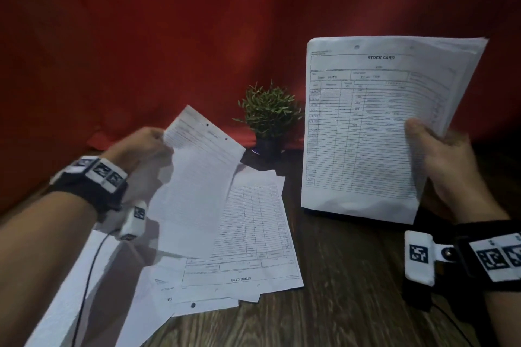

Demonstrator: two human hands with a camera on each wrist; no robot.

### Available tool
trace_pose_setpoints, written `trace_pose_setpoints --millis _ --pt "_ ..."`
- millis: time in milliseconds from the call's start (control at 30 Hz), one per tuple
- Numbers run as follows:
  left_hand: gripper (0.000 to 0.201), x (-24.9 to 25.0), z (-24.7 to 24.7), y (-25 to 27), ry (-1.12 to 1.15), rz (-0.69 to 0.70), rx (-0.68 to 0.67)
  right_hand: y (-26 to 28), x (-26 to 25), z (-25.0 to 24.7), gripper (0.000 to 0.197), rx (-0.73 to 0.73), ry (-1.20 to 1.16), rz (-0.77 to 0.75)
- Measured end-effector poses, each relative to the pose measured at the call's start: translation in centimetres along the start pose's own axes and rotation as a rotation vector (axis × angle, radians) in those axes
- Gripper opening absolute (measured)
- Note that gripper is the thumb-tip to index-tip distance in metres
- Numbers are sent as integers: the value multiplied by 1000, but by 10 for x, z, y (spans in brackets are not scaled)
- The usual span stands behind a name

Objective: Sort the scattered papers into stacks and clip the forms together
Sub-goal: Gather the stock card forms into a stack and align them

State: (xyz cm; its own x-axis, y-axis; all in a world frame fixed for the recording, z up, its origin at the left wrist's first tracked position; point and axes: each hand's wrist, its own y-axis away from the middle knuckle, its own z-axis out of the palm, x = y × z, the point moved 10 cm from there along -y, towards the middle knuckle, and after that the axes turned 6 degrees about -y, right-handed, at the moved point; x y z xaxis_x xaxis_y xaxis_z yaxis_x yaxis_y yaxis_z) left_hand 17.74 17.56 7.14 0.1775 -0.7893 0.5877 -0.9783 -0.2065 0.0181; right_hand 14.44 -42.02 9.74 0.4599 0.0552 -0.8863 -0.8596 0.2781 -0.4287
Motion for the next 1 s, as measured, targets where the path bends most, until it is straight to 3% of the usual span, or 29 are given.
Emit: trace_pose_setpoints --millis 133,267,367,433,533,633,700,833,1000 --pt "13 6 -44 1 -77 30 28 0 0 -1 30 29 7 16" --pt "15 48 -39 4 -309 151 -23 2 -1 2 31 19 29 13" --pt "13 102 11 27 -464 327 -191 3 0 6 36 -9 60 12" --pt "13 132 61 47 -719 450 -307 3 2 9 39 -24 76 26" --pt "33 169 144 84 -1167 829 -347 2 6 10 45 -40 67 39" --pt "41 191 208 129 -1237 1152 -394 4 5 12 45 -52 57 22" --pt "43 197 236 150 -1205 1264 -449 3 4 12 39 -57 49 13" --pt "43 193 263 159 -1201 1259 -549 1 4 10 16 -57 51 13" --pt "40 190 266 160 -1128 1246 -572 1 5 11 34 -66 50 25"
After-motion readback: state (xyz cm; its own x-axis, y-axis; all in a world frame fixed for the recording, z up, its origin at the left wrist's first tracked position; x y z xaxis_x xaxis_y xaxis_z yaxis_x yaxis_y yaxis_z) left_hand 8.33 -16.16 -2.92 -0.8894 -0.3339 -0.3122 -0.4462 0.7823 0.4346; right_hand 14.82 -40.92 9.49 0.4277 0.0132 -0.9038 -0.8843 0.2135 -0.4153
